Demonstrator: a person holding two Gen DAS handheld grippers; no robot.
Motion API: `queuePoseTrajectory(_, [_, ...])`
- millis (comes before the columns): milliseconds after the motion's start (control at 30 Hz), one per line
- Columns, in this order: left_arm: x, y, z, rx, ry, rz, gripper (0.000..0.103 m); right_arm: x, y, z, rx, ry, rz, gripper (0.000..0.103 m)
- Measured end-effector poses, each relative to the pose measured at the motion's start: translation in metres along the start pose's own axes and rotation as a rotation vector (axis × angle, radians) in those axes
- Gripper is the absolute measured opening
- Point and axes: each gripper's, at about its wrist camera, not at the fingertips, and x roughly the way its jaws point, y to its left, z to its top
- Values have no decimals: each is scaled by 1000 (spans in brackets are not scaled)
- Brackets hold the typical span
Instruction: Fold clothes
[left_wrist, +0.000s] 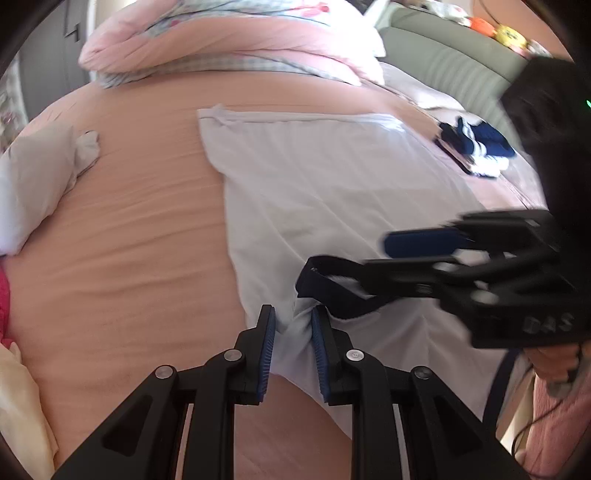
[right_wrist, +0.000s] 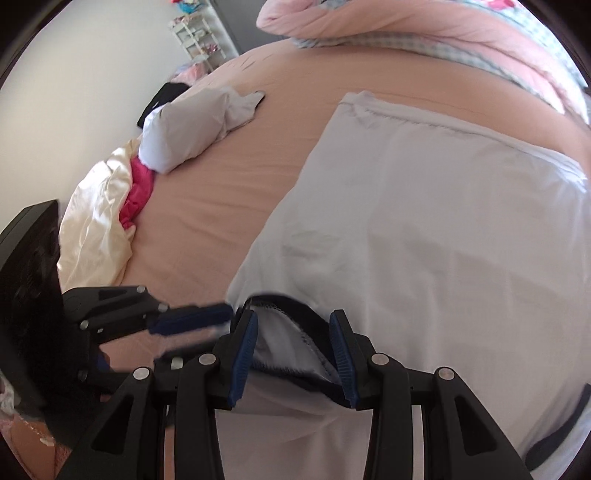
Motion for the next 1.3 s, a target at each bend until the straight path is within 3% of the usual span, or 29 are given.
queuePoseTrajectory(133, [13, 3, 9, -35, 16, 57, 18, -14, 0, -7, 18, -42, -58, 40])
queuePoseTrajectory(233, [20, 0, 10, -39, 6, 90, 21, -2, 14, -20, -68, 12, -86, 40])
queuePoseTrajectory(300, [15, 5, 6, -42, -10, 108, 22, 15, 21, -29, -130, 71, -154, 40])
queuePoseTrajectory(433, [4, 20, 3, -108, -32, 108, 26, 11, 23, -34, -158, 70, -205, 40])
queuePoseTrajectory(567, [-12, 29, 3, -139, -22, 21, 26, -3, 22, -30, -143, 45, -194, 40])
queuePoseTrajectory(667, [-27, 16, -3, -74, -47, -9, 26, -13, 21, -27, -131, 25, -185, 41])
queuePoseTrajectory(767, [-27, 1, -15, -16, -19, -30, 26, -20, 22, -24, -126, 11, -171, 41])
queuePoseTrajectory(900, [-16, -23, -37, 74, 59, -53, 26, 16, 25, -18, -123, 59, -182, 41])
queuePoseTrajectory(967, [-25, -32, -48, 110, 51, -80, 24, 31, 9, -10, -77, 76, -194, 41])
queuePoseTrajectory(1100, [-39, -42, -69, 158, 70, -191, 25, 28, -4, 7, -8, 72, -188, 41])
queuePoseTrajectory(1200, [-41, -45, -79, 182, 86, -197, 25, 20, -1, 6, -5, 60, -211, 41])
queuePoseTrajectory(1300, [-47, -28, -71, 81, 57, -236, 25, 3, 9, -11, 3, 38, -179, 41])
